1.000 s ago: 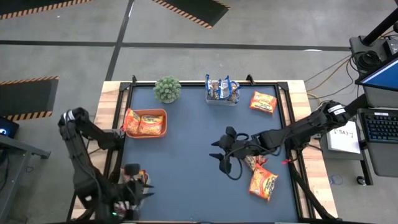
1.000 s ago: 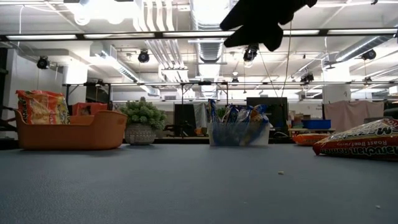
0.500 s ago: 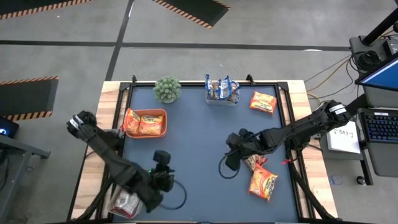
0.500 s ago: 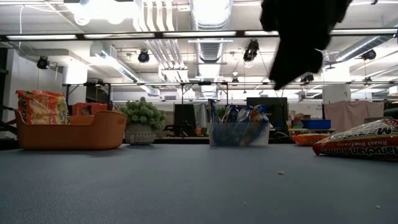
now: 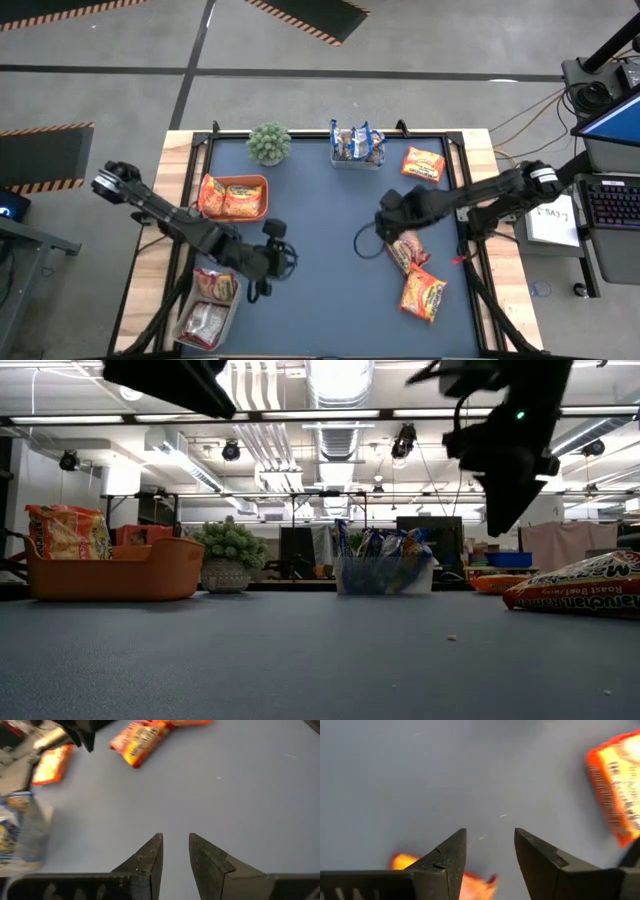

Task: Sort Maruchan noodles
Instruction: Put the orange noodle pack into the orange bin

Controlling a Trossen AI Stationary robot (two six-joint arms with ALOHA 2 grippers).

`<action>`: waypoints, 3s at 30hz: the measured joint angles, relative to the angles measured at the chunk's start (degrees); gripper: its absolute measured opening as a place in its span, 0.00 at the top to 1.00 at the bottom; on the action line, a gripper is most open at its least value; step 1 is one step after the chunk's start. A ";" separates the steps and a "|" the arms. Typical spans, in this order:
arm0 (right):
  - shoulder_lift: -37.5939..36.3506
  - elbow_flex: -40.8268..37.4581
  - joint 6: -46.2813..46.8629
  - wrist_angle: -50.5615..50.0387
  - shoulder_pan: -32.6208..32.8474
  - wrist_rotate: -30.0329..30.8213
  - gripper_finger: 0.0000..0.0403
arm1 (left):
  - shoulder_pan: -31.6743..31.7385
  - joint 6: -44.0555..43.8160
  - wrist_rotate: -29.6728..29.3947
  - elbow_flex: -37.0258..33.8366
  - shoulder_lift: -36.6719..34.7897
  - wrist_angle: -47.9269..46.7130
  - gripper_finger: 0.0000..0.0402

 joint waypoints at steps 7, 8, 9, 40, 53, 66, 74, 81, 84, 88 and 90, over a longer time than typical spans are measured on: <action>-0.02 -0.09 -12.72 -1.11 -15.15 1.92 0.67 | 5.91 7.14 -0.57 -6.10 -6.74 8.69 0.81; -0.02 -0.21 -13.85 -1.11 -17.41 2.82 0.67 | 6.65 7.98 -0.69 -6.56 -7.62 8.83 0.81; -0.02 -0.42 -14.93 -1.00 -19.62 3.93 0.68 | 7.50 8.76 -1.27 -6.85 -8.46 8.64 0.81; 0.18 -18.99 -19.08 28.45 -38.22 9.04 0.98 | 13.25 7.74 -11.50 -10.50 -12.78 12.63 0.81; -0.06 -14.89 -13.13 42.64 -15.78 -12.24 0.98 | 13.24 4.55 -8.95 -10.51 -12.72 16.23 0.81; -3.93 -10.54 -15.51 42.39 -8.29 6.19 0.98 | 13.25 4.35 -8.96 -10.56 -8.63 17.28 0.81; 3.01 -12.16 -8.74 38.76 -11.25 10.25 0.98 | 13.25 4.38 -8.98 -10.61 -4.28 20.03 0.81; 11.06 -11.91 -6.20 41.62 -11.12 10.20 0.98 | 13.23 4.35 -9.03 -10.53 -2.80 20.53 0.81; 13.04 -11.02 -6.09 45.14 -10.31 6.82 0.98 | 13.23 4.35 -9.03 -10.50 -2.77 21.18 0.81; 13.82 -8.85 -9.91 52.78 -7.04 0.11 0.98 | 13.23 4.35 -9.01 -10.46 -2.77 22.55 0.81; 13.52 -7.27 -13.21 54.38 -5.48 -1.23 0.98 | 13.23 4.35 -9.03 -10.46 -2.77 22.66 0.81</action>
